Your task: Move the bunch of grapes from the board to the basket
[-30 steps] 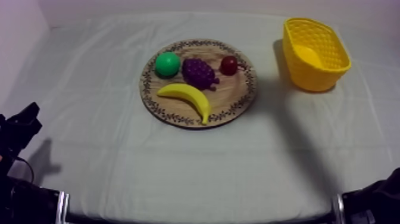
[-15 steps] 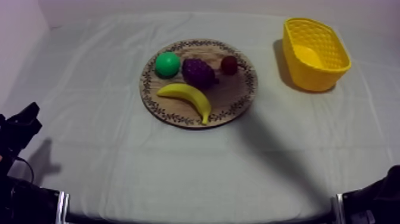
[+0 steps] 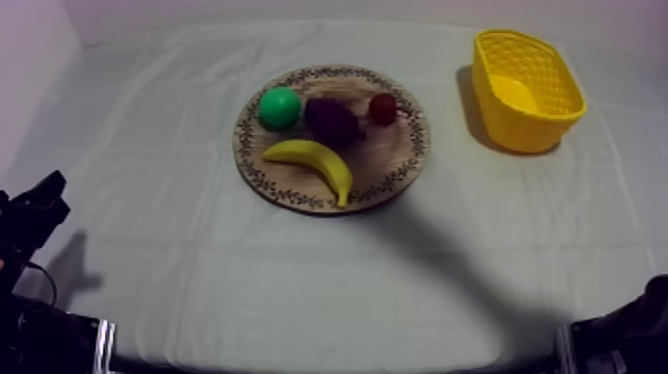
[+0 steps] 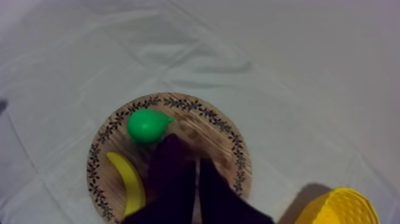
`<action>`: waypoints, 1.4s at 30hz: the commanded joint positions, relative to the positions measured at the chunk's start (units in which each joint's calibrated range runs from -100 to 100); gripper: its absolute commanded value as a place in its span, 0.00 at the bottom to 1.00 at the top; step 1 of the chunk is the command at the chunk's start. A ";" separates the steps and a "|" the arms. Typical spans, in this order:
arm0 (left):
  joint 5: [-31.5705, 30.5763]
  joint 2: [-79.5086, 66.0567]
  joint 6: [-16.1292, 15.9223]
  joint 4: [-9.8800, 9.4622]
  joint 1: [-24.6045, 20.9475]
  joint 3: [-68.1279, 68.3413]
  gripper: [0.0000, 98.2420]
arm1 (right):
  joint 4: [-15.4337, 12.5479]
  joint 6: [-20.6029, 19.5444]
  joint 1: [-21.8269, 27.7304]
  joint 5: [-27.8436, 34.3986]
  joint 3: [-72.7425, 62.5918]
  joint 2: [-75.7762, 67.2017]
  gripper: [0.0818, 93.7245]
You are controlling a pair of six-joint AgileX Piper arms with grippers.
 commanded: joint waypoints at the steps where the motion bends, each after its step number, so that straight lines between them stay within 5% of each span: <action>1: 0.00 0.00 -0.01 0.01 -0.01 0.02 0.00 | 0.18 -0.24 -0.16 -0.13 -0.06 0.32 0.00; 20: 0.00 0.00 -0.01 0.01 -0.01 0.02 0.00 | 4.17 -3.95 -3.43 13.30 -7.95 7.59 0.00; 31: 0.00 0.00 -0.01 0.01 -0.01 0.02 0.00 | 4.33 -5.54 -2.94 15.22 -11.86 11.23 0.01; 36: 0.00 0.00 -0.01 0.01 -0.01 0.02 0.00 | 4.02 -9.87 -2.90 15.41 -12.52 11.76 0.01; 42: 0.00 0.00 -0.01 0.01 -0.01 0.02 0.00 | 4.63 -20.05 -3.20 19.61 -13.45 12.63 0.01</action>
